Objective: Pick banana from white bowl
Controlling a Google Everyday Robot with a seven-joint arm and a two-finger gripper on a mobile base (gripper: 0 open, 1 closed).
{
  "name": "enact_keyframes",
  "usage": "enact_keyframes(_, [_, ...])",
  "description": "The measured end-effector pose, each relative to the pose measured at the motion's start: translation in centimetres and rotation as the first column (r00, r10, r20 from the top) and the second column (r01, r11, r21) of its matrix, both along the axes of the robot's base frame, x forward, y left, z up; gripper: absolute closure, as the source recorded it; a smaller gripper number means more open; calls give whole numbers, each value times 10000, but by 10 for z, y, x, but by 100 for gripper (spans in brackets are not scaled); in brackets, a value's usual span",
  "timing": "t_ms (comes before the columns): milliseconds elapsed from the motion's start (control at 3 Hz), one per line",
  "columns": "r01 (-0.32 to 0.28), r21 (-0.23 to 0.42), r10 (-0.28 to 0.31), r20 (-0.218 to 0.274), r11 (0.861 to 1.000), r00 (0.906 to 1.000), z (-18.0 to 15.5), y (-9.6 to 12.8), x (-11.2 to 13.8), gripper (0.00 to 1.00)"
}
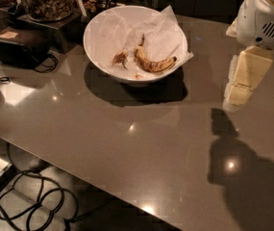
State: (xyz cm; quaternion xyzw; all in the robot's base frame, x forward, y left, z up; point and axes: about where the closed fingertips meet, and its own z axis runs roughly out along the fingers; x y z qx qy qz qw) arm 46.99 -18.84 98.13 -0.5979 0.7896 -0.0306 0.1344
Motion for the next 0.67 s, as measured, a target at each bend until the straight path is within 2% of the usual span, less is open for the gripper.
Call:
enact_keyframes(333, [156,-178,-161,-247,9997,9996,-4,31,37,0])
enact_keyframes(667, [140,-77,-141,-27,9999,9999,-3,34,41,0])
